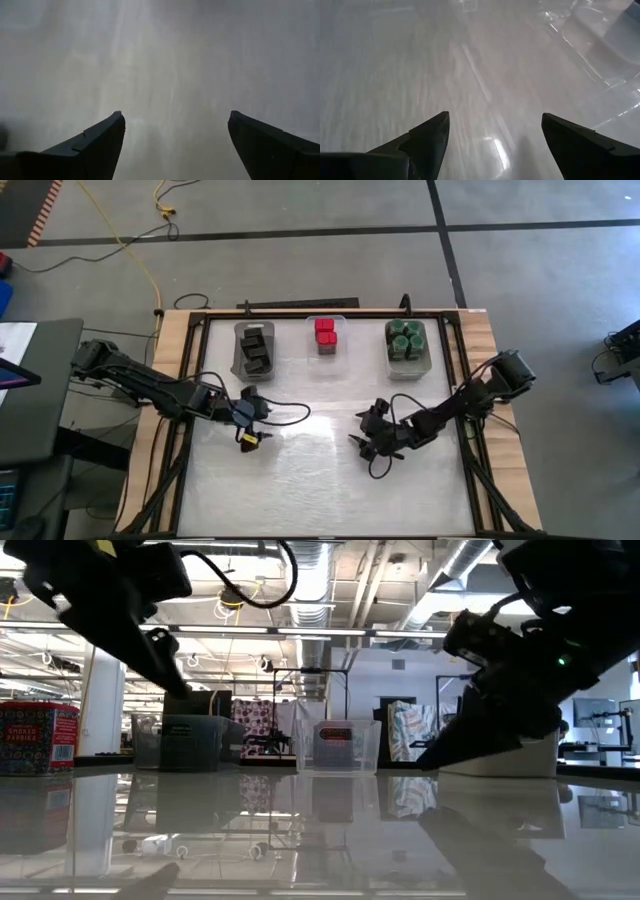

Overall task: Sort spices by type
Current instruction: Put the red seasoning can into the transparent bin, then return to Home Position

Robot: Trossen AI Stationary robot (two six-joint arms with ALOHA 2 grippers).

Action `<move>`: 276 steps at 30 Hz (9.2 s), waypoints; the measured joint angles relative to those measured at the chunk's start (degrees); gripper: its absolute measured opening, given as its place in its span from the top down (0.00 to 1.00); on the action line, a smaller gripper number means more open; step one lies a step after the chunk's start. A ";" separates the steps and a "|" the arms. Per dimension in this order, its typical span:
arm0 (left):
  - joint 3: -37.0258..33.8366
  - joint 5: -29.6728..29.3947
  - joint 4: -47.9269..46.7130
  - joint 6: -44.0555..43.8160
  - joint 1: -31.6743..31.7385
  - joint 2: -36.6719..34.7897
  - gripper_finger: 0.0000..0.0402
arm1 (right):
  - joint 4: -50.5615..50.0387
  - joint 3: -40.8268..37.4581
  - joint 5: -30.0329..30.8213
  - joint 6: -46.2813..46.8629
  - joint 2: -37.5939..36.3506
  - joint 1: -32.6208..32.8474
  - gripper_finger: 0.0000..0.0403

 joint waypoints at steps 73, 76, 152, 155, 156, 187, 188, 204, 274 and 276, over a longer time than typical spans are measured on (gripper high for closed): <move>-1.16 2.44 -52.13 5.44 11.15 -14.84 0.16 | -0.16 0.02 -0.79 0.07 -1.11 2.36 0.14; -1.16 2.43 -52.13 5.44 11.17 -13.31 0.16 | -0.18 0.02 -0.79 0.07 -1.11 2.36 0.14; 47.00 -1.30 -45.41 15.11 15.05 24.06 0.46 | -9.14 0.02 -1.97 1.39 -1.16 5.00 0.14; 54.38 -1.02 -45.29 18.35 19.11 28.22 0.46 | -9.03 0.02 -2.13 3.38 -1.16 4.96 0.14; 56.47 -0.54 -45.13 19.81 20.72 29.48 0.46 | -9.01 0.02 -2.14 3.46 -1.16 4.98 0.14; 65.92 11.03 -31.68 38.75 37.85 47.83 0.46 | -8.55 0.01 -2.34 3.04 -1.13 4.85 0.14; 65.95 11.00 -31.62 38.61 37.90 48.26 0.46 | -8.45 0.00 -2.34 3.04 -1.13 4.85 0.14; 65.91 10.16 -31.62 37.62 37.94 54.60 0.42 | -8.67 0.00 -2.29 3.04 -1.11 4.83 0.14; 65.84 10.12 -32.78 27.61 36.18 48.33 0.26 | -8.73 0.00 -2.25 3.09 -1.11 4.84 0.14; 65.84 10.14 -34.11 26.88 35.63 46.48 0.26 | -8.71 0.00 -2.25 3.09 -1.11 4.85 0.14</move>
